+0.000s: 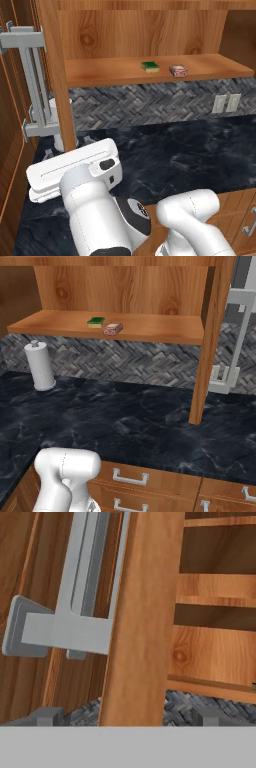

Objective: Pick up the bar soap and sponge from the sink, and place them back in the cabinet, and close the cabinet doors.

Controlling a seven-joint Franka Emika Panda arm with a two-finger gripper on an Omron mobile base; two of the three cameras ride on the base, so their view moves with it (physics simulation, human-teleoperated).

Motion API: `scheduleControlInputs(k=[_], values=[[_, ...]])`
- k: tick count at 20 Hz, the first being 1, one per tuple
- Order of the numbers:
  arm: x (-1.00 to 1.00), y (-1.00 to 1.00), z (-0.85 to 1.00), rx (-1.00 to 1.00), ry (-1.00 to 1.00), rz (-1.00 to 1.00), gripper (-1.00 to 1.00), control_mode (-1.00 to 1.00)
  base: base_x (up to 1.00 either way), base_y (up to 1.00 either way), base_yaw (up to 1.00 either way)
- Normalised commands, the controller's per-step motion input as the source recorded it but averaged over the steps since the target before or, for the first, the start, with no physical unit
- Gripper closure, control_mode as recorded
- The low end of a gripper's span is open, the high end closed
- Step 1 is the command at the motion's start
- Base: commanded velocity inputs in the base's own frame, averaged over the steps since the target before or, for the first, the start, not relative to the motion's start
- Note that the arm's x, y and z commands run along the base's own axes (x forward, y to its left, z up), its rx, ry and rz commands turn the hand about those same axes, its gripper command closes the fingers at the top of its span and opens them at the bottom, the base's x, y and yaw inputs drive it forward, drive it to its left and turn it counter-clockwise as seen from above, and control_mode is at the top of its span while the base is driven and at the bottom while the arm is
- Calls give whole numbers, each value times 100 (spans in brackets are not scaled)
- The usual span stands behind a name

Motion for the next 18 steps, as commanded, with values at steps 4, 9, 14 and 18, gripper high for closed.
scheduleControlInputs(k=[4,9,14,18], values=[[21,0,0,0,-6,-4,-100,-100,0,0,0],[19,0,-2,0,-6,-4,-100,-100,0,0,0],[24,0,0,0,-2,-2,-100,-100,0,0,0],[21,-8,0,0,-4,-15,-100,-100,0,0,0]])
